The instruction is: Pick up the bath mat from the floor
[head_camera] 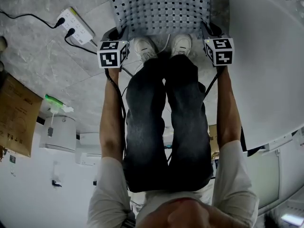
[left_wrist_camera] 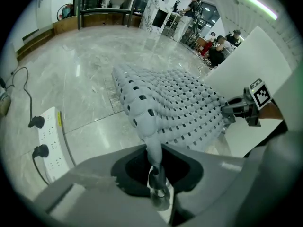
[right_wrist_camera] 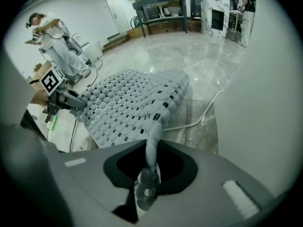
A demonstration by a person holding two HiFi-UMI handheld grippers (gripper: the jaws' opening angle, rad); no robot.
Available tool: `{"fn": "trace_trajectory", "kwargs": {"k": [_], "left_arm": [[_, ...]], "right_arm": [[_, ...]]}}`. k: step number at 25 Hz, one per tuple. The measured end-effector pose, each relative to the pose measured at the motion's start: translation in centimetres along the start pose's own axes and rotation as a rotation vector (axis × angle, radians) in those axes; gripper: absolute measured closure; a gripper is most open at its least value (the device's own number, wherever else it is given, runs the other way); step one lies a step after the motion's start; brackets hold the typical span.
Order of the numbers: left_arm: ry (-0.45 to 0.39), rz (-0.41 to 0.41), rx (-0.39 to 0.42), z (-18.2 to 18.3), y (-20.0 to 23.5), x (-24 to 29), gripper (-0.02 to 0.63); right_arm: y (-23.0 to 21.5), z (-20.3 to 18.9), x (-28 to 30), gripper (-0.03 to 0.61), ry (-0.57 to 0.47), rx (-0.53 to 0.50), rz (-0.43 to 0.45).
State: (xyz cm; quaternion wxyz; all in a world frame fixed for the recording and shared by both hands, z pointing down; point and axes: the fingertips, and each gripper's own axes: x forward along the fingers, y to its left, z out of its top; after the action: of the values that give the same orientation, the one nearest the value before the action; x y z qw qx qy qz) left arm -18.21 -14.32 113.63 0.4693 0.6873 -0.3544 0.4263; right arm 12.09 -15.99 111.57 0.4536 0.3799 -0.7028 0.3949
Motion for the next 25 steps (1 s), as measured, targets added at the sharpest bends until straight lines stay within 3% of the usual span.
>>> {"fn": "trace_trajectory", "kwargs": {"k": [25], "left_arm": [[-0.030, -0.033, -0.004, 1.3, -6.6, -14.8, 0.566]], "right_arm": [[4.2, 2.7, -15.4, 0.531, 0.005, -0.043, -0.024]]}}
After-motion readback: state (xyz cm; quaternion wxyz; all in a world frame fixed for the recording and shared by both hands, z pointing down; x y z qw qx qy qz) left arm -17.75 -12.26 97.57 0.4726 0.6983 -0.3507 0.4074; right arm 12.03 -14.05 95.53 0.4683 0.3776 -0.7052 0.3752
